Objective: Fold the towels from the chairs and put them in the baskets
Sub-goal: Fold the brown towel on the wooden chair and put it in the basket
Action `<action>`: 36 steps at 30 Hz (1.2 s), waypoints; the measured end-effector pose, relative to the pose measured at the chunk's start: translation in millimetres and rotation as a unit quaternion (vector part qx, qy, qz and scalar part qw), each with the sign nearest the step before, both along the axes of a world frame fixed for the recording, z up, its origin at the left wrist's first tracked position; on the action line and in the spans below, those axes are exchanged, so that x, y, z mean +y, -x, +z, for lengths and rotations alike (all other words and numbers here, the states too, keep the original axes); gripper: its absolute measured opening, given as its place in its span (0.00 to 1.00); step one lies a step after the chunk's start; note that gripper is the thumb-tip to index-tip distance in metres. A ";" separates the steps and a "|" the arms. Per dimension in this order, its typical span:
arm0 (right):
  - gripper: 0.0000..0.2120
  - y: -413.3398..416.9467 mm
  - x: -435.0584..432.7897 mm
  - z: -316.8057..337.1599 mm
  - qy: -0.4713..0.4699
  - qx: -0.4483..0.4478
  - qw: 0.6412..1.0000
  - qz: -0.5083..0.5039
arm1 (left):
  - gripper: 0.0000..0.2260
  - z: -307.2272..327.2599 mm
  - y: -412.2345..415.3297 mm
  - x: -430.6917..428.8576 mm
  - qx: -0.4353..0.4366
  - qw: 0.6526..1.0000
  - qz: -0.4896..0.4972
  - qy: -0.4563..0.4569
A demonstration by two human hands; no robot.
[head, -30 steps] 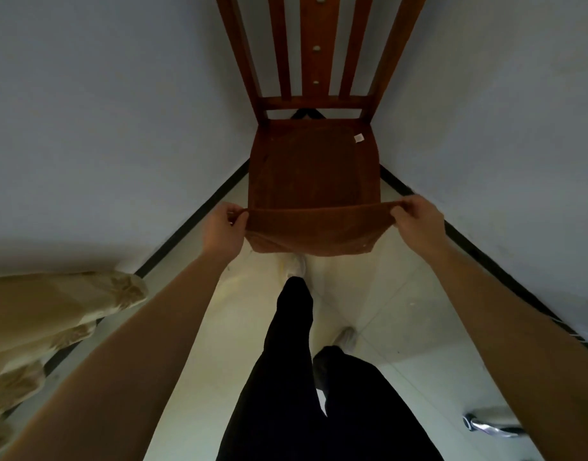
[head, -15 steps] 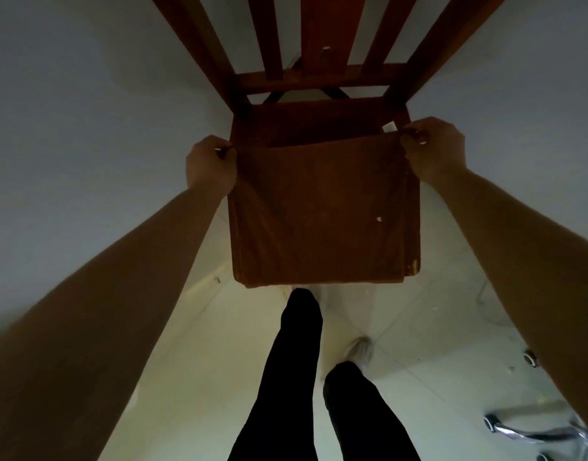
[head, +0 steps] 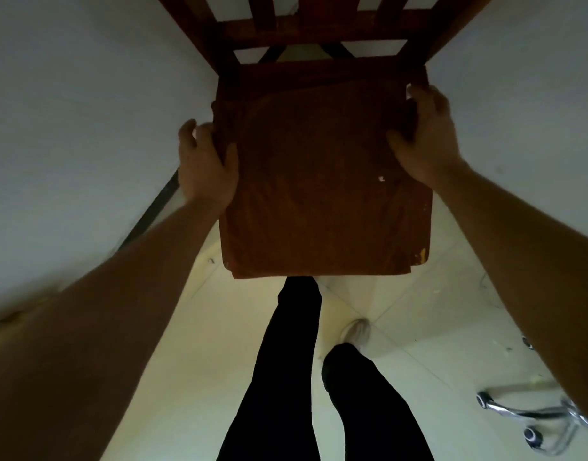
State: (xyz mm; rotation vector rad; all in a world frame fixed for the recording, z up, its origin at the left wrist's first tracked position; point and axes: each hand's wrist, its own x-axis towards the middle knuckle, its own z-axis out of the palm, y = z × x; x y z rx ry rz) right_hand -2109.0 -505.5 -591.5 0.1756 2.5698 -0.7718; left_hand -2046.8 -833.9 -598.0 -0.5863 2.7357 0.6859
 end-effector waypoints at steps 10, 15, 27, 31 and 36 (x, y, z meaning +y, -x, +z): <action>0.30 -172.5 29.9 0.5 -0.118 -0.009 0.933 0.340 | 0.28 13.1 -168.4 45.8 -0.119 0.942 -0.296 0.102; 0.33 -200.3 44.2 -15.7 -0.189 0.013 0.903 0.385 | 0.30 2.0 -190.9 55.6 -0.184 0.918 -0.309 0.170; 0.18 -190.3 59.6 55.0 -0.057 0.121 0.968 0.211 | 0.08 67.0 -188.4 67.4 -0.062 0.979 -0.163 0.100; 0.16 -172.2 59.8 97.7 -0.035 0.186 0.973 0.134 | 0.05 111.7 -179.0 75.4 0.011 0.989 -0.115 0.089; 0.15 -153.3 62.6 170.6 -0.024 0.234 0.967 0.094 | 0.09 189.4 -158.0 73.7 0.101 0.983 -0.085 0.125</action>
